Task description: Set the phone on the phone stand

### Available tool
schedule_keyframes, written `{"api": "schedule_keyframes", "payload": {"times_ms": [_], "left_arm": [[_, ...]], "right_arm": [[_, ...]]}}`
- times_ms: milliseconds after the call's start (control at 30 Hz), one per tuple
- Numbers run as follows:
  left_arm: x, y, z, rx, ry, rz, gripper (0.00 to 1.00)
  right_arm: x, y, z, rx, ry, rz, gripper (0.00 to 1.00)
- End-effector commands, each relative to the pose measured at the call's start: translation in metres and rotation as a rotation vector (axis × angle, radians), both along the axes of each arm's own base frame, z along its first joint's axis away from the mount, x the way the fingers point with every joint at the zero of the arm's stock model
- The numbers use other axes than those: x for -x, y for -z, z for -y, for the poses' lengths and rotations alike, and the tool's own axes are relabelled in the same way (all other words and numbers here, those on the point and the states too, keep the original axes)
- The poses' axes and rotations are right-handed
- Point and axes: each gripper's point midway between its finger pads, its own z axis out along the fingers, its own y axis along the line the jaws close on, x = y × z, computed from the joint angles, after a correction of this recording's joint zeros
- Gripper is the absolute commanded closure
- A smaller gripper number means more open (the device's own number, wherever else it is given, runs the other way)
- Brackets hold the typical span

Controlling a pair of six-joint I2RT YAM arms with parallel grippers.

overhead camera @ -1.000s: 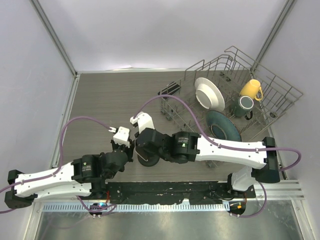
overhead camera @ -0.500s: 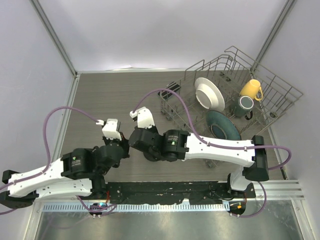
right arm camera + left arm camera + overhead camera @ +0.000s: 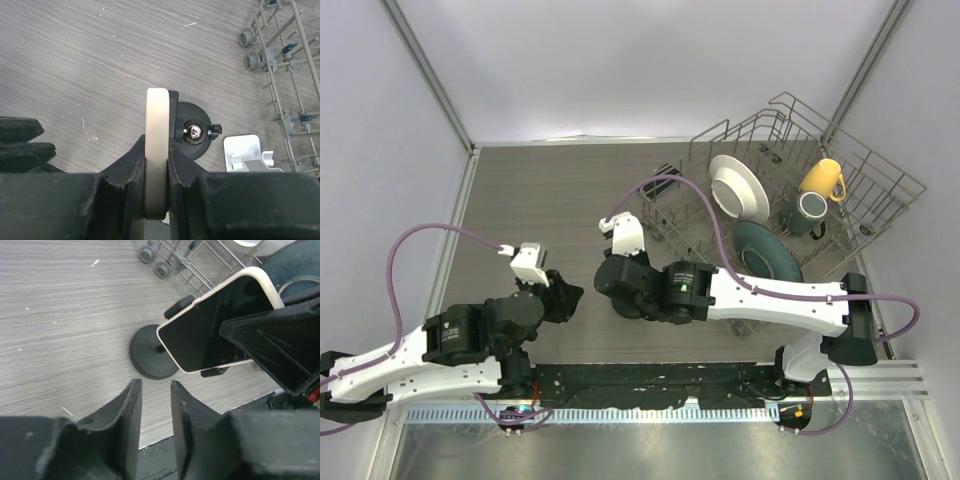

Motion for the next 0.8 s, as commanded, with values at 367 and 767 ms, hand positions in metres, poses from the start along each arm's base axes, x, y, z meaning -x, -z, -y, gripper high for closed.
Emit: {"api": "schedule_keyframes", "payload": {"times_ms": [367,767], "left_arm": [[0.006,-0.005,0.058,0.01,0.255,0.007,0.37],[-0.01,-0.017,0.058,0.052,0.327,-0.009,0.08]], "right_arm": [[0.004,0.004,0.046,0.072,-0.014,-0.043,0.63],[0.021,-0.029,0.032,-0.03,-0.262,-0.002,0.5]]}}
